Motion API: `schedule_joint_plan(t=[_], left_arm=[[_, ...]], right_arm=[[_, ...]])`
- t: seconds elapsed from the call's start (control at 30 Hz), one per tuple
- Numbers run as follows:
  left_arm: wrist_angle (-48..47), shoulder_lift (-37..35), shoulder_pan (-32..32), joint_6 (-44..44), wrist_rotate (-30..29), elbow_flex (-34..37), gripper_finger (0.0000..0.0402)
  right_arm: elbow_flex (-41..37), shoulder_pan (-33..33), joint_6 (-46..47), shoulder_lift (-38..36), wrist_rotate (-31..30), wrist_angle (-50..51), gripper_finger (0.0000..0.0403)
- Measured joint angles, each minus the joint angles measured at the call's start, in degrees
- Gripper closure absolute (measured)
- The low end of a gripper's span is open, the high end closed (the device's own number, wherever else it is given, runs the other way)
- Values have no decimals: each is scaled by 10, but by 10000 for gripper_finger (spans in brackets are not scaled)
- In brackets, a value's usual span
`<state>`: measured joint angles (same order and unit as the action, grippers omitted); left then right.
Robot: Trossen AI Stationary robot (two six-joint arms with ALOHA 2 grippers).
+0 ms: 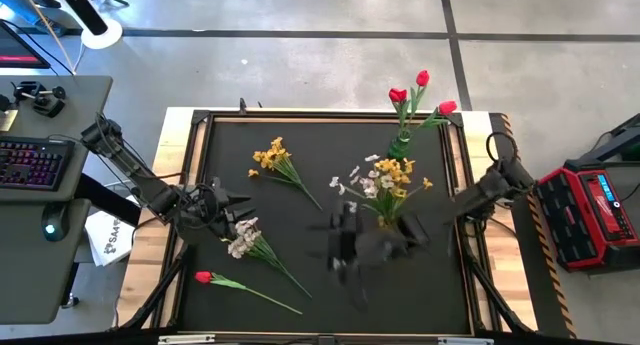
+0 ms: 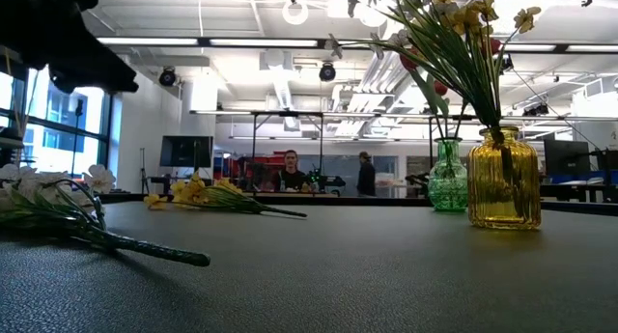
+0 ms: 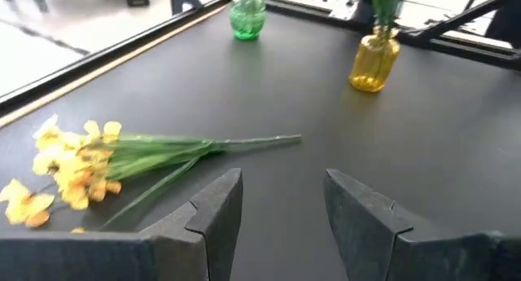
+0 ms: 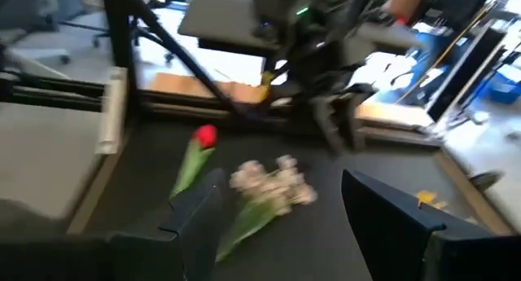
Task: Sort flowers into vase by color
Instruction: Put the yellow flowers into the yellow vase
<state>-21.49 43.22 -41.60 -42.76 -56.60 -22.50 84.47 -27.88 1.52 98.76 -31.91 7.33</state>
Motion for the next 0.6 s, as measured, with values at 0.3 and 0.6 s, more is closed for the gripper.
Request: schedule_joint_plan(t=[0.3, 0.6], left_arm=[[121, 0, 6, 137, 17, 1, 241], [175, 10, 42, 246, 107, 0, 241]], right_arm=[[1, -76, 185, 91, -21, 6, 171], [0, -79, 364, 208, -54, 14, 171]])
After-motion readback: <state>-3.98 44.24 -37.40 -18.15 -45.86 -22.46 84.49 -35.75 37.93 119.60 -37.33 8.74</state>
